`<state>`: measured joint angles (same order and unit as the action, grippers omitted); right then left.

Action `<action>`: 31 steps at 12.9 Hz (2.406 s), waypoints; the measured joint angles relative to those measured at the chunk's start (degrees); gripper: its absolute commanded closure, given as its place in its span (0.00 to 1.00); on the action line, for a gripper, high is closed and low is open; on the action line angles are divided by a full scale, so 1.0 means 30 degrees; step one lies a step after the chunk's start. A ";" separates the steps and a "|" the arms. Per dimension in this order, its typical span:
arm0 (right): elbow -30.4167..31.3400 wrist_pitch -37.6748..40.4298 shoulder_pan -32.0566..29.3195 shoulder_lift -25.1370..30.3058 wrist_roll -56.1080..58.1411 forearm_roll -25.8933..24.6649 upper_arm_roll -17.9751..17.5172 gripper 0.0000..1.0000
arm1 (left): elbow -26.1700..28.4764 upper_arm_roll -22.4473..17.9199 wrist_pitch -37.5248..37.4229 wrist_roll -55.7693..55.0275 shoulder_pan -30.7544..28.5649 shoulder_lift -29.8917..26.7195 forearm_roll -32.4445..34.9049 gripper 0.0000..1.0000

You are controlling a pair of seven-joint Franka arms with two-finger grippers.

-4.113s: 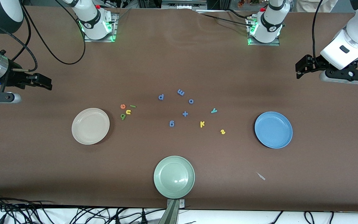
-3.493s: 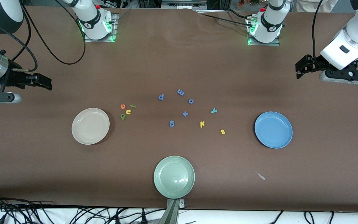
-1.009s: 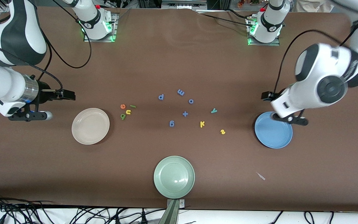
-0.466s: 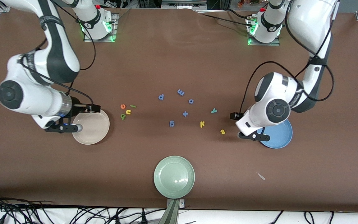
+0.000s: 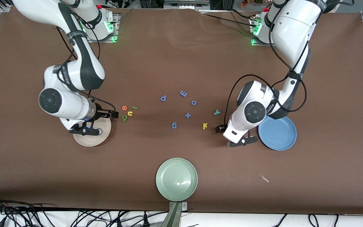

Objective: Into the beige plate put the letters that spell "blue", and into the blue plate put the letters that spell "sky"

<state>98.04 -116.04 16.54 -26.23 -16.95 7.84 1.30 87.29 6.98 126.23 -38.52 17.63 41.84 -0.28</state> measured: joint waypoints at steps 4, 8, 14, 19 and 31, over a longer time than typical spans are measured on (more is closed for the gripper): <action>0.1333 -0.1941 0.0299 -0.0677 -0.0635 0.0028 -0.0004 0.01 | 0.0006 -0.0090 0.1336 -0.1818 -0.0053 0.0702 0.0000 0.11; 0.3173 -0.4135 0.0376 -0.0931 -0.1134 0.0107 -0.0386 0.01 | 0.0067 -0.0088 0.1773 -0.3241 -0.0053 0.1286 0.0000 0.37; 0.4880 -0.5495 0.0402 -0.0912 -0.1218 0.0120 -0.0746 0.01 | 0.0071 -0.0080 0.1837 -0.3342 -0.0034 0.1663 0.0001 0.97; 0.6126 -0.6924 0.0404 -0.0892 -0.1233 0.0125 -0.0928 0.08 | 0.0013 -0.0077 0.1736 -0.3337 0.0198 0.1607 0.0113 0.99; 0.7493 -0.8373 0.0406 -0.0532 -0.1252 0.0132 -0.1120 0.57 | -0.0056 -0.0540 -0.5139 0.6579 -0.3634 -0.0542 0.4611 0.62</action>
<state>120.52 -141.16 17.76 -27.82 -20.71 8.23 -2.06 87.12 5.37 110.81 -18.78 6.73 40.21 13.55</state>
